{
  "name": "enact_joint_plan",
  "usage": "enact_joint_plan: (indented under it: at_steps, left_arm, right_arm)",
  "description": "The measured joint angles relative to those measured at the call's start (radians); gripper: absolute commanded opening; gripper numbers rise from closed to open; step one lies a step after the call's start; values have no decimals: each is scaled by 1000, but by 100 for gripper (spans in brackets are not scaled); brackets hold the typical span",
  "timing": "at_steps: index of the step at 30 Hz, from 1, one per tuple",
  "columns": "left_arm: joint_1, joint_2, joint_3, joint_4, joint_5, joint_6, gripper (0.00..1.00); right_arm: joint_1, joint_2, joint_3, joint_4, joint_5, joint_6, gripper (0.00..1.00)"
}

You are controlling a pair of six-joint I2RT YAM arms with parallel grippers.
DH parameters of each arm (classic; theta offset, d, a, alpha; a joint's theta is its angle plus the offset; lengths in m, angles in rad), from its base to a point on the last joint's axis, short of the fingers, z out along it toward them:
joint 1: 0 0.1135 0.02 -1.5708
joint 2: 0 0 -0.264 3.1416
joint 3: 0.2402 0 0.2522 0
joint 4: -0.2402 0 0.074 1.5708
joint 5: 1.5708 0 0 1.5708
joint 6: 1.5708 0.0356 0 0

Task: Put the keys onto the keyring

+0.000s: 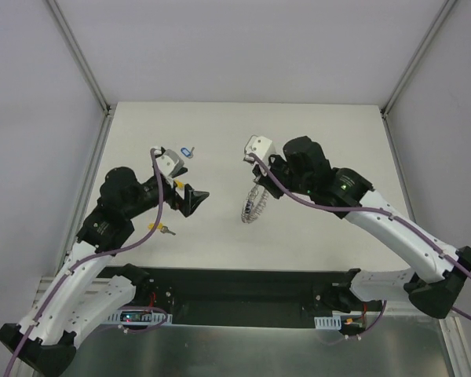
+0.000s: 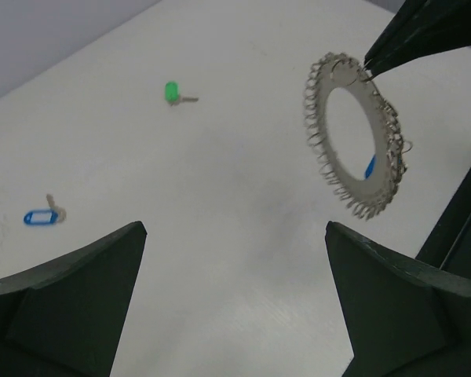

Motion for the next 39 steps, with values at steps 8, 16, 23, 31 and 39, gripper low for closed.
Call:
enact_joint_plan:
  at_steps: [8,16,23,31,39]
  left_arm:
    - [0,158,189,58,281,91,99]
    - [-11,239,275,104,502,76,84]
    - [-106,301,290,156,575,41,64]
    - [-160,361,290,197,574,-5,38]
    - [-160,348,246,259,532,-42,20]
  right_arm:
    - [-31,-147,-69,172,-220,68,1]
    - [-47,-181,-69,211,-428,97,1]
    - [-51,-162,-69,216,-508,102,1]
    - [-53,-136,-69,216,-531,102,1]
    - [-56,-136,-69,220,-530,108,1]
